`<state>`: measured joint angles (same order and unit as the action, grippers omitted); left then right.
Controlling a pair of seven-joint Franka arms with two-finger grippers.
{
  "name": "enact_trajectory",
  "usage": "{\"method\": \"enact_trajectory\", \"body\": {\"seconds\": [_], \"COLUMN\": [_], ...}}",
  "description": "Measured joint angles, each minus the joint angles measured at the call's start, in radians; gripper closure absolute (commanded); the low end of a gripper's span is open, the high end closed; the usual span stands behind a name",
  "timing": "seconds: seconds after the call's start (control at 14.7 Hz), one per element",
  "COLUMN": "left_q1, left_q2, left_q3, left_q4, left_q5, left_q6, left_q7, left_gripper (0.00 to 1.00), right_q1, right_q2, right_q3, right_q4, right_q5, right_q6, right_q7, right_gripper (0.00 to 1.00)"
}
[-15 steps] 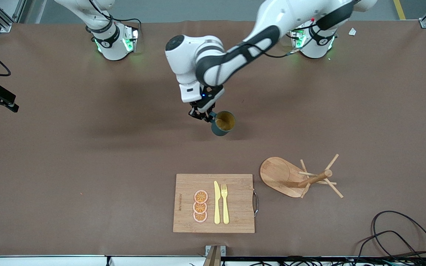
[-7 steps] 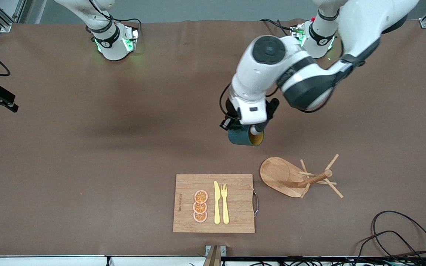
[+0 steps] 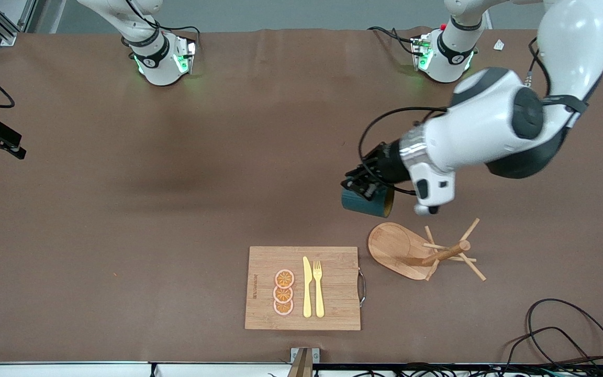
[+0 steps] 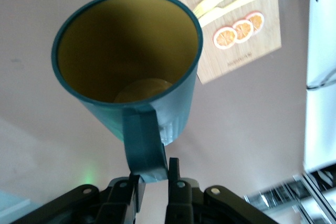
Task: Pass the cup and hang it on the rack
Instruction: 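Lift the mug with the left gripper and carry it to the rack, then hang the mug handle on a rack peg with the left gripper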
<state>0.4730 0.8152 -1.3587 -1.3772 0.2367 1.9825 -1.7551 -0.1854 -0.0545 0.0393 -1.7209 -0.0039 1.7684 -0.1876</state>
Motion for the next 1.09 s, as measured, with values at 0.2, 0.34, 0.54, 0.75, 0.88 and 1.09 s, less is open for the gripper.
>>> {"method": "enact_trajectory", "body": {"seconds": [0.2, 0.34, 0.54, 0.75, 0.88, 1.09], "left_q1": [0.063, 0.091, 0.134, 0.151, 0.151, 0.153], "left_q2": [0.005, 0.021, 0.056, 0.07, 0.074, 0.077], "left_q3": [0.0, 0.002, 0.009, 0.041, 0.055, 0.062], "left_q4": [-0.026, -0.045, -0.054, -0.061, -0.071, -0.083], "left_q5": [-0.145, -0.222, -0.314, -0.394, -0.427, -0.455], "left_q6": [0.054, 0.077, 0.083, 0.084, 0.096, 0.11], "left_q7": [0.12, 0.21, 0.331, 0.428, 0.466, 0.505], "left_gripper": [0.99, 0.99, 0.99, 0.99, 0.99, 0.99], "right_q1": [0.0, 0.0, 0.0, 0.0, 0.0, 0.0], "right_q2": [0.0, 0.0, 0.0, 0.0, 0.0, 0.0], "right_q3": [0.0, 0.0, 0.0, 0.001, 0.001, 0.001], "right_q4": [0.0, 0.0, 0.0, 0.0, 0.0, 0.0], "right_q5": [0.0, 0.0, 0.0, 0.0, 0.0, 0.0], "right_q6": [0.0, 0.0, 0.0, 0.0, 0.0, 0.0], "right_q7": [0.0, 0.0, -0.001, -0.001, -0.001, -0.001], "right_gripper": [0.0, 0.0, 0.0, 0.0, 0.0, 0.0]}}
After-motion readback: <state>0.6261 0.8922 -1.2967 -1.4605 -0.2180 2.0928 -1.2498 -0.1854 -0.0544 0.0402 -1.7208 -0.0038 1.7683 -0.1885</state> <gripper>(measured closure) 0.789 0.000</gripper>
